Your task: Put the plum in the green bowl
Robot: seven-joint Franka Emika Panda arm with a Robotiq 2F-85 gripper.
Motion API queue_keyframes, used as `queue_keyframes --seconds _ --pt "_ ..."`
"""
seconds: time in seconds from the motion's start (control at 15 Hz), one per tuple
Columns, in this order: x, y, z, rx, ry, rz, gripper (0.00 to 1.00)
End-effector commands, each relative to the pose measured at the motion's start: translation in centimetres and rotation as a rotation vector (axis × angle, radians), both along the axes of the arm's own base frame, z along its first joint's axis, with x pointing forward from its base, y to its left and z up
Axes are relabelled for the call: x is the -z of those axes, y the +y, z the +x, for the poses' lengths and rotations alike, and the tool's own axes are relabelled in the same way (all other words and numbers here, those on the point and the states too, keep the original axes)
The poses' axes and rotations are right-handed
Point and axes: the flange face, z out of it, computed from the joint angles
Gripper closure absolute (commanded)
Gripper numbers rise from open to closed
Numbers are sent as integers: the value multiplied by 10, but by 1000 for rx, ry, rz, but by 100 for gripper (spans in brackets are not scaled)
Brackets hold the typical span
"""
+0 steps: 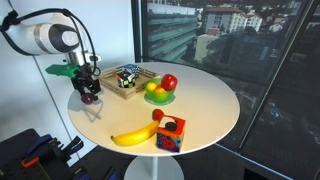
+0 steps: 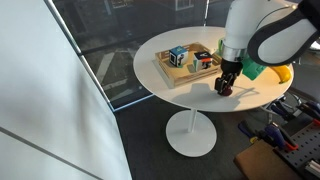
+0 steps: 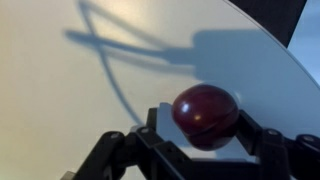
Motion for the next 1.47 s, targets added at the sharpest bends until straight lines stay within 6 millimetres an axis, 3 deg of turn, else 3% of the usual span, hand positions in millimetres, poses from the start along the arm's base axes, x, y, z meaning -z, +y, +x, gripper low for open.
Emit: queue_keyframes --seconds 0.0,0.13,0.6,0.93,1.4 --pt "-1 -1 7 -15 -4 11 52" --pt "-12 -5 9 -13 -4 7 65" --pt "-62 -31 26 19 -6 12 65" --pt "-100 -69 52 104 -43 15 65" --pt "-131 -133 96 259 -105 20 65"
